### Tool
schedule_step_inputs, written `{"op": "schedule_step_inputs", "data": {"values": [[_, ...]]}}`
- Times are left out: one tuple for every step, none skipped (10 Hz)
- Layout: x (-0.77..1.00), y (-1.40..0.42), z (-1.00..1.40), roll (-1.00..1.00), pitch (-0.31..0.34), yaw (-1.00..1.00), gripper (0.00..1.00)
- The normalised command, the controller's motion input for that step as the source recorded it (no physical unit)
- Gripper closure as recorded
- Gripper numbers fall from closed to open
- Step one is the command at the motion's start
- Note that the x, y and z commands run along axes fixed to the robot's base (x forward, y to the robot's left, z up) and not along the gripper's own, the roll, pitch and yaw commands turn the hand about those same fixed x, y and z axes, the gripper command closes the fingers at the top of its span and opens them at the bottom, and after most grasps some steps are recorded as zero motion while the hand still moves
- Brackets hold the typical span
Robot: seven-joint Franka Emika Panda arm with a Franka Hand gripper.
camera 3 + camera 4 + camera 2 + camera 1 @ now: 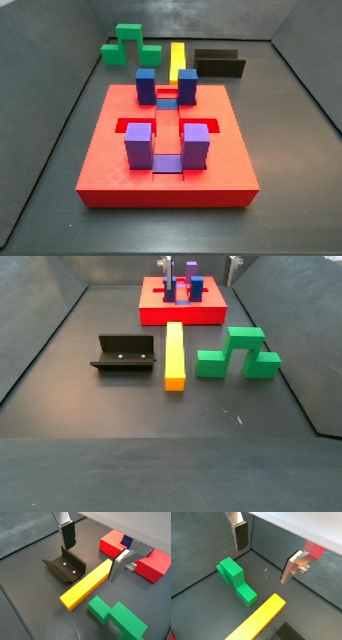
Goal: Pick up the yellow object. Move up. Move to above the board. Insert the yellow object.
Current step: Pick up the yellow object.
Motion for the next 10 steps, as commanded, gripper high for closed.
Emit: {"op": "schedule_step_inputs", "data": {"values": [[0.0,0.0,-0.02,0.0,-0.001,0.0,0.0],[-0.06,-0.09,-0.16,0.0,-0.046,0.0,0.0],[0.0,-0.11,-0.09,0.0,-0.04,0.0,0.0],[0.18,-0.2,-0.09,0.0,-0.036,0.0,0.0],[0.3,-0.24,-0.12,0.0,-0.036,0.0,0.0],[0.39,-0.27,-0.14,0.0,-0.026,0.01,0.0],[0.41,-0.26,-0.16,0.0,-0.027,0.02,0.0],[0.39,-0.23,-0.21,0.0,-0.036,0.03,0.0],[0.37,-0.21,-0.25,0.0,-0.04,0.05,0.0],[0.36,-0.22,-0.31,0.01,-0.046,0.06,0.0]]}}
